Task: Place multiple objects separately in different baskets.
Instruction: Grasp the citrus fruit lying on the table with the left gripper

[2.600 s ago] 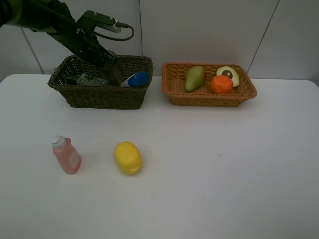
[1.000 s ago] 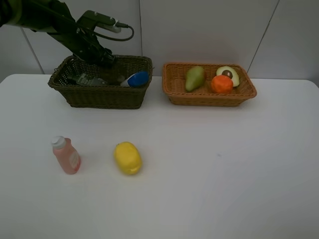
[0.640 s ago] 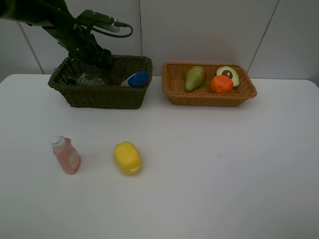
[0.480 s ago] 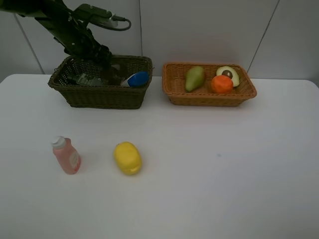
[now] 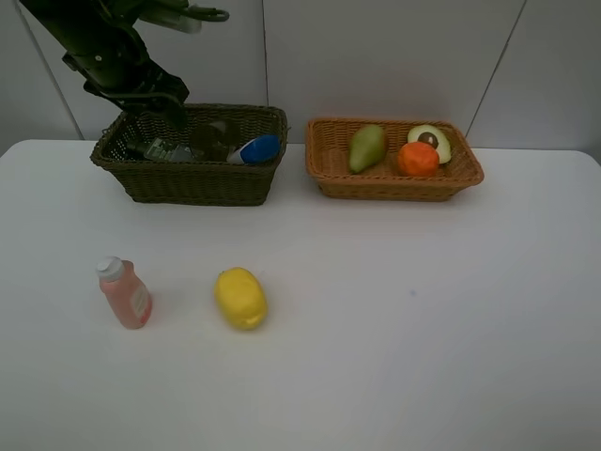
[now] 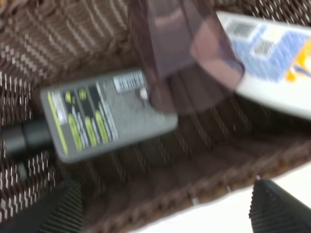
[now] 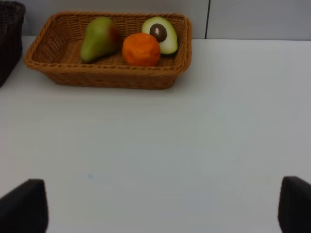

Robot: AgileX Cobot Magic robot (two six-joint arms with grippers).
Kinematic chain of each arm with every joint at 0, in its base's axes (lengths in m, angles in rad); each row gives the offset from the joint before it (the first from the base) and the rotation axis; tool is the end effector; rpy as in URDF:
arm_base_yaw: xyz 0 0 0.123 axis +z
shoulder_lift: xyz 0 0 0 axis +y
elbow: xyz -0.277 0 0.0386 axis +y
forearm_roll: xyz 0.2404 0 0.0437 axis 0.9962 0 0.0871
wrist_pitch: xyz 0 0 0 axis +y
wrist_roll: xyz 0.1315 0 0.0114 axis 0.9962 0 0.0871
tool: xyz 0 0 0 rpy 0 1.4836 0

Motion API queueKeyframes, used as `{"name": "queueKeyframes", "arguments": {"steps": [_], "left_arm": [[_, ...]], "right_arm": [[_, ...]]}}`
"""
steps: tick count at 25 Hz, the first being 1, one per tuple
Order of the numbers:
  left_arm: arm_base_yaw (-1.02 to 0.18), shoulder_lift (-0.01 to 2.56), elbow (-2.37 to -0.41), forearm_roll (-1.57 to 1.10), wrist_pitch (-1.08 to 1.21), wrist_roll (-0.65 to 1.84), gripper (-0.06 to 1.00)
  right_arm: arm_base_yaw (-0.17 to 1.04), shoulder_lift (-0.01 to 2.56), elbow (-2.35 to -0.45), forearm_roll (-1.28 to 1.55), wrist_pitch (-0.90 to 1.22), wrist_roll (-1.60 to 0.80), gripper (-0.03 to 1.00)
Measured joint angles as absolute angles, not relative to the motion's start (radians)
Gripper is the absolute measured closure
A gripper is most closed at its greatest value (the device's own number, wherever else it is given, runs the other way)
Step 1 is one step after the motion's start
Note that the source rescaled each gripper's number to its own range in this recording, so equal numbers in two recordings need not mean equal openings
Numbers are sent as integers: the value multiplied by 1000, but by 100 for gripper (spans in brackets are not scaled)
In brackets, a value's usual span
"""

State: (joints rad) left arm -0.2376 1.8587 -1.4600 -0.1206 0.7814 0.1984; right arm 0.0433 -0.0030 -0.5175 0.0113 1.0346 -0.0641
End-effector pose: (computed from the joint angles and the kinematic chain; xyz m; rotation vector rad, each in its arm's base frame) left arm 0.4007 -0.1086 0.2080 0.4911 2.6166 -0.1536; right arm 0.0297 0.0026 0.2635 -0.1077 1.9947 0.0000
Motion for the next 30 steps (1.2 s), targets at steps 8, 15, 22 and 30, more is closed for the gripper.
{"name": "queueKeyframes", "arguments": {"steps": [8, 15, 22, 30], "left_arm": [[-299, 1705, -1388, -89, 962, 159, 3], [-443, 1673, -1384, -89, 1125, 153, 3], [-576, 1674, -1384, -119, 1133, 137, 3], [-627, 1776, -1384, -252, 1128, -256, 3]], "right_arm": [[43, -3, -518, 11, 1035, -64, -3], [43, -3, -518, 11, 1035, -64, -3], [43, -3, -518, 11, 1035, -64, -3], [43, -3, -518, 11, 1035, -64, -3]]}}
